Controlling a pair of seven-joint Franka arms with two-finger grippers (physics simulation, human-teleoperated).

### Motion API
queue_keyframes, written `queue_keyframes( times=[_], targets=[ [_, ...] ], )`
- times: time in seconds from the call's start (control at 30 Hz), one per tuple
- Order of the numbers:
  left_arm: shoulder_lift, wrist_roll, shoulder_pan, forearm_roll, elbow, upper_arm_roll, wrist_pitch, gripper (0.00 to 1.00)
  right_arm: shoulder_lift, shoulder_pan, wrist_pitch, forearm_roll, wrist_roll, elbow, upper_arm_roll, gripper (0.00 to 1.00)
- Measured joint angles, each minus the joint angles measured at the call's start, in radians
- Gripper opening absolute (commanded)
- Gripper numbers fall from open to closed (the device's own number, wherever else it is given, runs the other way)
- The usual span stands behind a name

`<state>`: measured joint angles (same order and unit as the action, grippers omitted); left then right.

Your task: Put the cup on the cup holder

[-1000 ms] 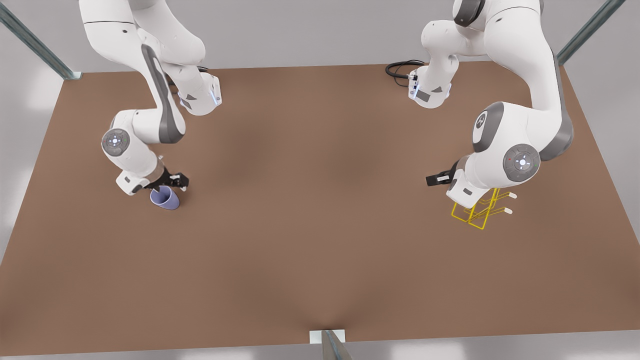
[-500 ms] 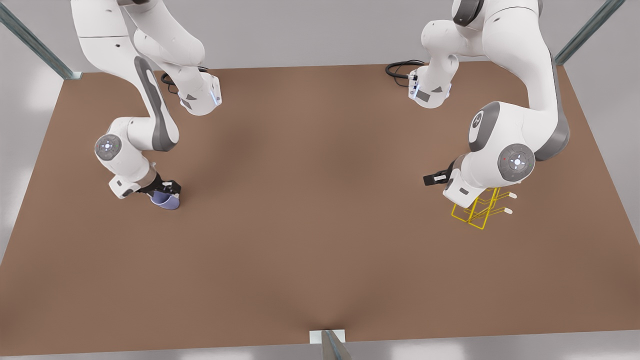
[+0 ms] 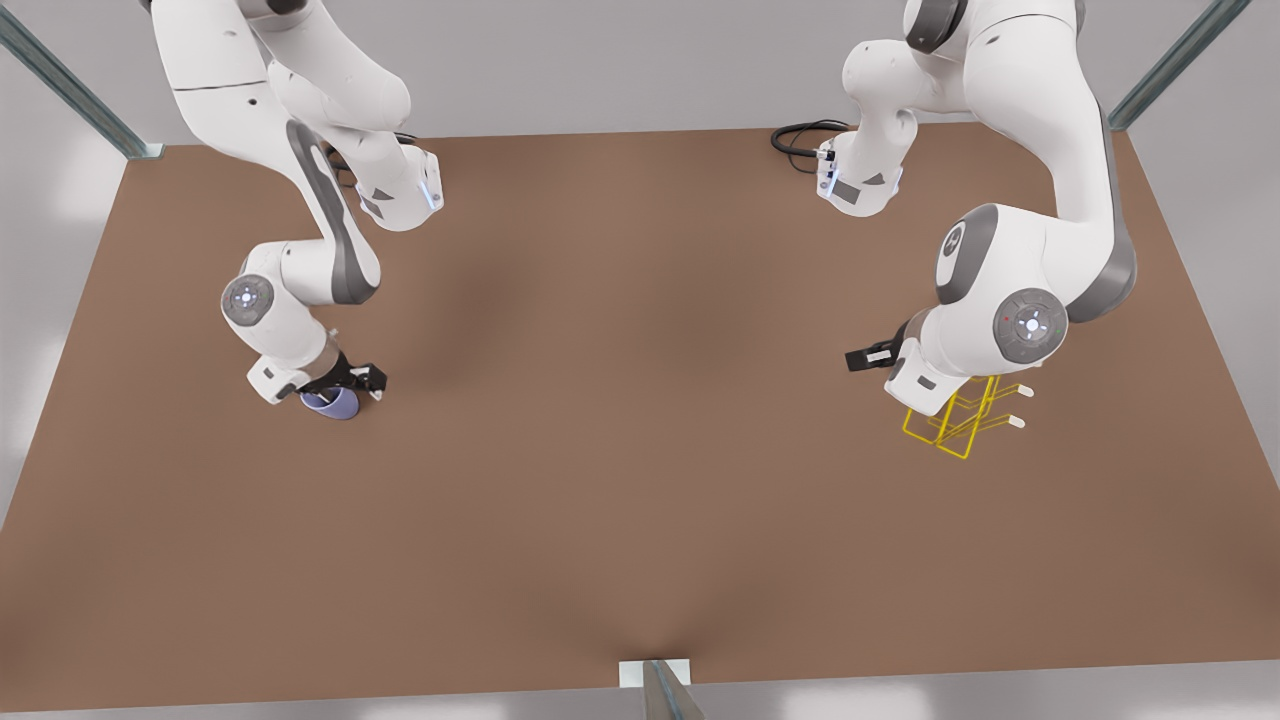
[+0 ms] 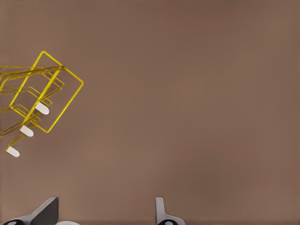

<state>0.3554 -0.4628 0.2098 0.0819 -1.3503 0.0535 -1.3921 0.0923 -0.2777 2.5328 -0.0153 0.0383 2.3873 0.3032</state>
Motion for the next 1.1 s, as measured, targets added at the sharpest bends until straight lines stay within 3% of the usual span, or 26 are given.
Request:
queue_keyframes(
  times=[0.97,1.07,1.1],
  targets=[
    [0.005,-0.015,0.01,-0.001,0.0,0.0,0.0,1.0,0.109,-0.078,0.09,-0.062,0.002,0.029,0.0,0.98],
    [0.005,-0.016,0.012,-0.001,0.0,0.0,0.0,1.0,0.118,-0.093,0.103,-0.071,0.0,0.029,0.0,0.21],
    [0.006,-0.017,0.014,-0.001,0.0,0.0,0.0,1.0,0.117,-0.094,0.106,-0.072,-0.002,0.029,0.001,0.21]
  ],
)
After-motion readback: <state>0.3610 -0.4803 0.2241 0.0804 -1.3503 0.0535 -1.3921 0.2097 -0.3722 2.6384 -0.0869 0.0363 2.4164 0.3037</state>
